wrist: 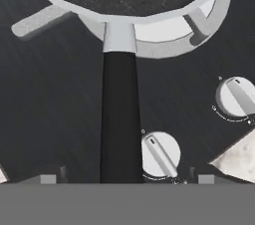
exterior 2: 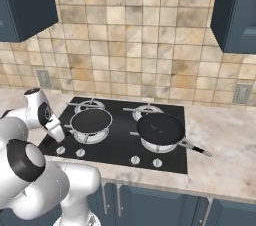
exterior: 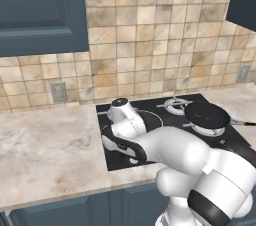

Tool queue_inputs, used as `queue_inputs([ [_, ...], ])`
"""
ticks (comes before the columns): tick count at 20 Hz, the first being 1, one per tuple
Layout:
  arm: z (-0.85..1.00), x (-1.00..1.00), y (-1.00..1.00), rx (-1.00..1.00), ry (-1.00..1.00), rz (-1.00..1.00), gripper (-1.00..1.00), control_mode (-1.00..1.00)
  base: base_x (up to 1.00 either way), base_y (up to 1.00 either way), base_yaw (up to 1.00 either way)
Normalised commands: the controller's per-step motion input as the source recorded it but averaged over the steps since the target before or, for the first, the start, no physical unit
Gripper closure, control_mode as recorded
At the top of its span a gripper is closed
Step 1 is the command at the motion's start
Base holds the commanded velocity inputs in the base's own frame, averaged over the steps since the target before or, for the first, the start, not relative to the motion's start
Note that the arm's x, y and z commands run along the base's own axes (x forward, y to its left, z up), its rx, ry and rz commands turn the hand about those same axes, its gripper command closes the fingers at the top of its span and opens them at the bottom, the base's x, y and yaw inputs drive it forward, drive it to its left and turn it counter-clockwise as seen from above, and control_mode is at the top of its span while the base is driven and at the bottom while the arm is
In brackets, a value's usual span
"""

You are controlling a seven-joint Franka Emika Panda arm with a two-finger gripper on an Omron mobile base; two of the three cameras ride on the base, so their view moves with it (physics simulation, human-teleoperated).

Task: Place both pans onto different burners. Then place the sweet potato and the steak on different pans.

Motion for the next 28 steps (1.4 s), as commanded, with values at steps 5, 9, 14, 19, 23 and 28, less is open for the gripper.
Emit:
queue_inputs([
  [5,0.75,-0.09,-0.30,0.00,0.00,0.00,-1.00,-1.00,0.00,0.00,0.00],
  [9,0.82,-0.19,-0.19,0.00,0.00,0.00,-1.00,-1.00,0.00,0.00,0.00],
  [14,0.62,-0.30,-0.44,0.00,0.00,0.00,-1.00,-1.00,0.00,0.00,0.00],
  [19,0.16,-0.50,-0.84,0.00,-0.01,0.11,-1.00,-1.00,0.00,0.00,0.00],
  [23,0.00,-0.48,-0.81,0.00,0.00,0.16,-1.00,-1.00,0.00,0.00,0.00],
  [28,0.00,-0.45,-0.78,0.00,0.00,0.23,-1.00,-1.00,0.00,0.00,0.00],
])
